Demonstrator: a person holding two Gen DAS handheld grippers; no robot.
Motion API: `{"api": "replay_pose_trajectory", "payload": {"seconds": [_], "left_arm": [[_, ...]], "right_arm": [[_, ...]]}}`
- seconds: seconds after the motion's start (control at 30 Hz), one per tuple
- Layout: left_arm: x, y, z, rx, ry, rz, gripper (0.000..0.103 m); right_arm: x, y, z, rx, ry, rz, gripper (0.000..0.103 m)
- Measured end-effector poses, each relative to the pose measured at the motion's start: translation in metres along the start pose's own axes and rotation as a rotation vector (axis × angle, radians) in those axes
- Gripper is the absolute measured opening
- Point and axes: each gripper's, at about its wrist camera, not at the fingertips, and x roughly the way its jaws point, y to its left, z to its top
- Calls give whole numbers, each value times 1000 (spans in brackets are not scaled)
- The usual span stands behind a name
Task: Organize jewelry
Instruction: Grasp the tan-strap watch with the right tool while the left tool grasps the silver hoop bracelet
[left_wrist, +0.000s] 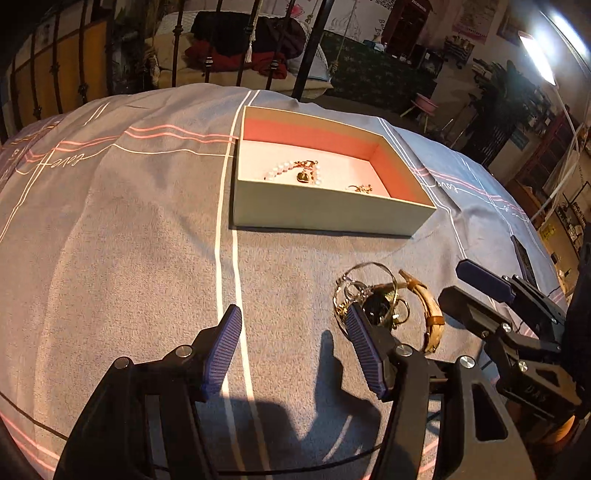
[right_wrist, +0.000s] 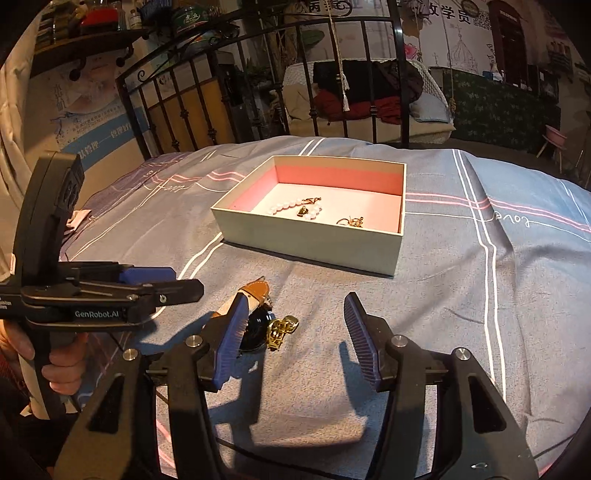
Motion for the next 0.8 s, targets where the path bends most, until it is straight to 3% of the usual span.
{"api": "replay_pose_trajectory", "payload": {"seconds": [0.27,0.4,0.63,0.8], "left_arm": [[11,-29,-5,121,20,-24,58],[22,-34,1,147,25,22,58],[23,-1,21,45,-28,138,58],[26,19,23,-16,-18,157,58]], "right_arm": [[-8,1,0,-8,-6,-9,55],[-7,-4,1,3,-1,-18,55],[-1,3,3,-11,16,0,56],[4,17,6,-27,18,50,56]]}}
